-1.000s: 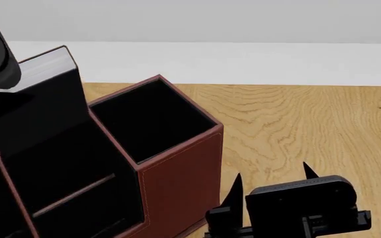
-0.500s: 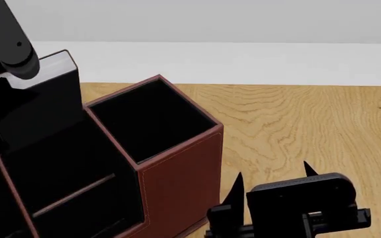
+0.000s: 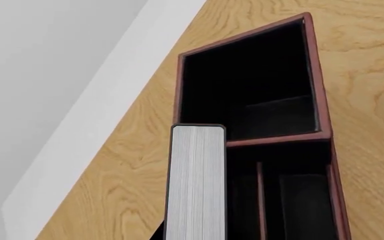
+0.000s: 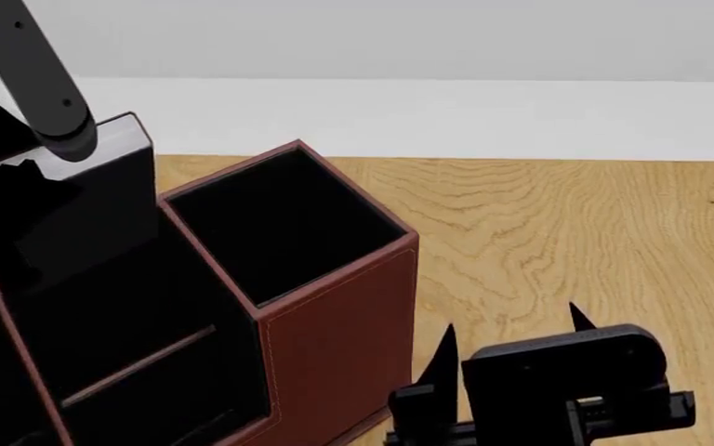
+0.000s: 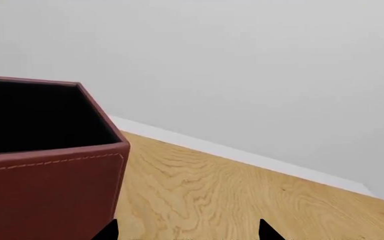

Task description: Pick up the book and place it in the front compartment of the caddy.

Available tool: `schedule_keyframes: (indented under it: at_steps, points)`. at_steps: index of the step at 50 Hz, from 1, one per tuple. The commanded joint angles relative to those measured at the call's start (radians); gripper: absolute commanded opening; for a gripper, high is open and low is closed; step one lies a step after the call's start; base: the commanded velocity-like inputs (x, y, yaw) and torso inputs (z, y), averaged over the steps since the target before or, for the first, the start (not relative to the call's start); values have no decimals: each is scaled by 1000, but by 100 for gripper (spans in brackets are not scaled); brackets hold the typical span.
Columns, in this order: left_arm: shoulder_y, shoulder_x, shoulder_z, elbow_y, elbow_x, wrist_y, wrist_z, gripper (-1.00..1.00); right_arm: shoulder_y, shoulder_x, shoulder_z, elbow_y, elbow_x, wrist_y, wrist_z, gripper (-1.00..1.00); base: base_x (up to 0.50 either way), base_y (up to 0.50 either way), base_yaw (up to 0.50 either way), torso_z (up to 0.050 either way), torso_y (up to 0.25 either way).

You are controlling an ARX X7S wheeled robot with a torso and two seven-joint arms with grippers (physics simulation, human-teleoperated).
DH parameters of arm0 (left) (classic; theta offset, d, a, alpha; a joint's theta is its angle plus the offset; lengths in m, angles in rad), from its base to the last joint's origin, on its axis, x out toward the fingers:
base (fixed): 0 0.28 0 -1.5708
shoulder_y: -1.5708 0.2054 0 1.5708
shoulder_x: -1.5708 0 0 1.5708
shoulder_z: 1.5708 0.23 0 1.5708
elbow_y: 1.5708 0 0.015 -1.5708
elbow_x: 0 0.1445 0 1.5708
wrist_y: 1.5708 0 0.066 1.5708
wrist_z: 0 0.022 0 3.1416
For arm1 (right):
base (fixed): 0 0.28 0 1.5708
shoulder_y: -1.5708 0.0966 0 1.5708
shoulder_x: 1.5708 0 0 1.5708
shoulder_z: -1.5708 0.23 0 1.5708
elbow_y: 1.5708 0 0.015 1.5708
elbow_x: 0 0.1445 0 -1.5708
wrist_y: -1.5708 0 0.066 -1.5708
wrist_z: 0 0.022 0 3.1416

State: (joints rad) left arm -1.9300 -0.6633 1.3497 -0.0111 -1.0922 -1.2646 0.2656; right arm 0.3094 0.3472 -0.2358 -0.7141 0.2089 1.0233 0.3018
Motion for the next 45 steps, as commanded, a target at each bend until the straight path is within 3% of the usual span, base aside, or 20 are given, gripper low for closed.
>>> schedule_keyframes:
  at_steps: [1,45]
  points:
    - [13,13,-3,-37,68,45,-15,-100,-10,3,2,0,2,-5,5,100,0,0,0,0,0]
    - [200,1,56,-45,141,204,-29,-100,2,14,5,-38,17,39,20,100,0,0,0,0,1]
